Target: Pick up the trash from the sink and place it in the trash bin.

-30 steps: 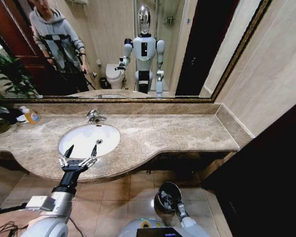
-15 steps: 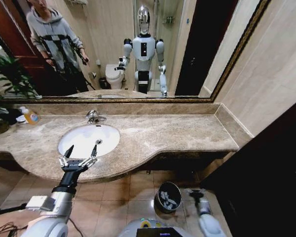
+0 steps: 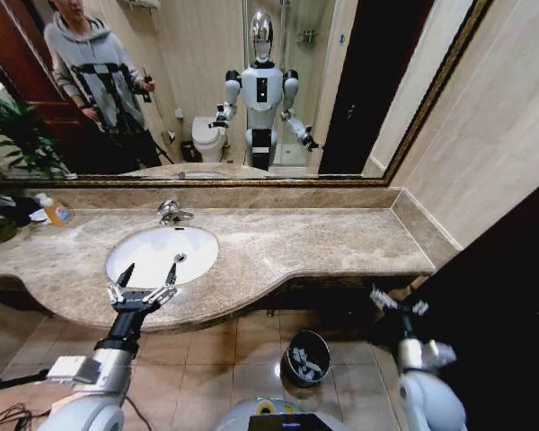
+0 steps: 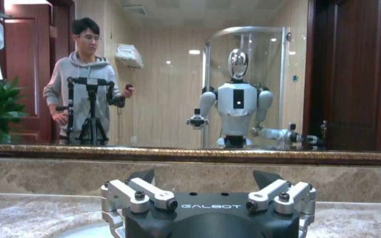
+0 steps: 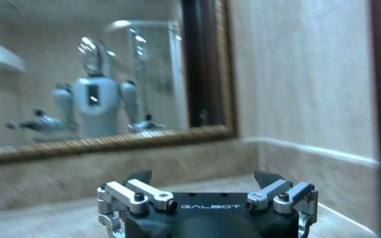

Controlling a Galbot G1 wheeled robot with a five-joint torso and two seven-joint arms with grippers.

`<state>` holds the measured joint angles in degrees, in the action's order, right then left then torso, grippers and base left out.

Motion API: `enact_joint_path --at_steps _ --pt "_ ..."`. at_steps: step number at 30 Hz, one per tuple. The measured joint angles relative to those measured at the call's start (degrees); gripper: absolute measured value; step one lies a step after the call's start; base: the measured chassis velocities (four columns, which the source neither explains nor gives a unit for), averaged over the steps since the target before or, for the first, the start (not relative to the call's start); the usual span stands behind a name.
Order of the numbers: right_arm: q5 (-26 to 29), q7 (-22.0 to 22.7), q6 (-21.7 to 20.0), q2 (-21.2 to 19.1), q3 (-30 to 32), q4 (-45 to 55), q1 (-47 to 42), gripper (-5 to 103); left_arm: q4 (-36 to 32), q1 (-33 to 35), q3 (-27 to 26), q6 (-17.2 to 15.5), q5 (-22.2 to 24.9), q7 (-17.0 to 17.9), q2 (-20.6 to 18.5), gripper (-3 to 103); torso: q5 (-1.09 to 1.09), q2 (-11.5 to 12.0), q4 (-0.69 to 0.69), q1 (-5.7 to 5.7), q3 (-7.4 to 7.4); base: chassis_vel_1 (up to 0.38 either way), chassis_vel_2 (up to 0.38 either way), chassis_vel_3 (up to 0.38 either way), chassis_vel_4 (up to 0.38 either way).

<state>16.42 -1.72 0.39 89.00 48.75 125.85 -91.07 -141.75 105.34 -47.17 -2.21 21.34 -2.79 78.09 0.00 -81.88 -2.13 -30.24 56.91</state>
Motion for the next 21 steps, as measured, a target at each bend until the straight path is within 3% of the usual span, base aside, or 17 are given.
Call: enact_joint_path --at_steps 4,16,21 --pt "0.1 -1.2 -1.3 -1.1 -2.2 3.3 -0.6 100 0.0 0.0 0.0 0.0 0.0 0.0 0.0 100 -0.01 0.0 0.02 0.01 0.00 0.000 0.000 0.000 0.000" --pt "-3.6 -8.3 3.0 -2.8 -7.3 1.9 -3.7 100 0.0 0.0 0.0 0.0 0.0 0.0 0.0 100 0.00 0.0 0.02 0.02 0.00 0.000 0.000 0.000 0.000" --pt "-4.3 -9.3 3.0 -2.8 -9.1 2.6 -4.4 100 0.0 0.0 0.0 0.0 0.0 0.0 0.0 100 0.00 0.0 0.02 0.02 0.00 0.000 0.000 0.000 0.000"
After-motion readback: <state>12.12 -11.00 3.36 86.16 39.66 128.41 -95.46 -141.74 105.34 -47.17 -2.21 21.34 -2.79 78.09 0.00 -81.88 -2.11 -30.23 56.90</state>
